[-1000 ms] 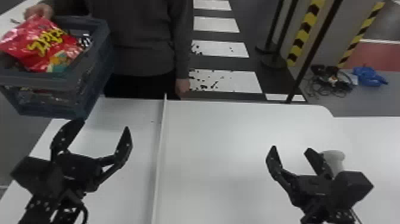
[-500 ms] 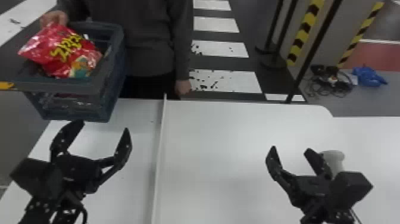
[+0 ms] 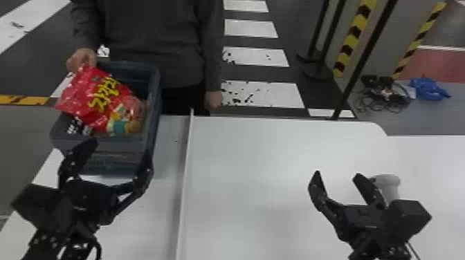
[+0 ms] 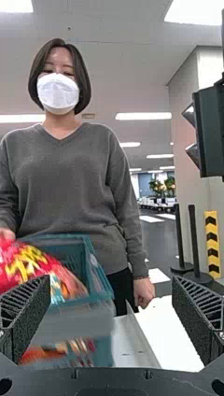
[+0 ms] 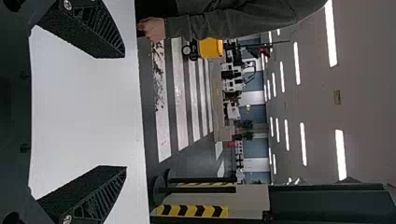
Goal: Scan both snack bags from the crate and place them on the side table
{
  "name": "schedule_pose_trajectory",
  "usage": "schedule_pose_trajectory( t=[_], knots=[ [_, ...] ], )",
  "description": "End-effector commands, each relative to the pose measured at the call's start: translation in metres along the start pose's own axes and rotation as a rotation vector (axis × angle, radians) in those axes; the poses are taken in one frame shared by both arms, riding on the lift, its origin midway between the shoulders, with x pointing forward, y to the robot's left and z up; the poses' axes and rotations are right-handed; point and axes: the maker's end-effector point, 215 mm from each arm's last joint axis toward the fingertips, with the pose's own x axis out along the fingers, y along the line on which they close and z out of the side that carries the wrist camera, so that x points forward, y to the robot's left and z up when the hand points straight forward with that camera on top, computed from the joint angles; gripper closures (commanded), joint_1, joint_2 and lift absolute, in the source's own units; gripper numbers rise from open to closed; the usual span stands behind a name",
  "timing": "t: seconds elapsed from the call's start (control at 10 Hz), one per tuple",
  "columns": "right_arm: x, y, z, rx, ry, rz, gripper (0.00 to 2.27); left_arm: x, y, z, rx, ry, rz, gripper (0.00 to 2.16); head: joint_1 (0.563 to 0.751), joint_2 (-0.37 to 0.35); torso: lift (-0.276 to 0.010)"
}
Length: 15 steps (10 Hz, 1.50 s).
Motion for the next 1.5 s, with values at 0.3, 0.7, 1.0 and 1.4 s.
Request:
schedule_pose_trajectory(
  t=[0.3,0.7,1.0,1.4],
  knots=[
    [0.002,0.001,-0.003,0.000,0.005,0.000,0.07,-0.001,0.006,0.003,0.000,-0.008,0.007,0.02,0.695,-0.082,-0.098],
    [0.004,0.005,-0.004,-0.005,0.008,0.008,0.07,-0.007,0.027,-0.006,-0.001,0.002,0.039,0.02,0.695,-0.067,-0.098],
    [0.004,0.005,-0.006,-0.009,0.013,0.007,0.07,-0.003,0.071,-0.011,0.008,0.004,0.088,0.02,0.695,-0.025,-0.098],
    [0.004,0.005,-0.012,-0.014,0.024,0.006,0.07,0.017,0.105,-0.031,0.015,0.045,0.105,0.02,0.695,0.036,-0.098]
  ],
)
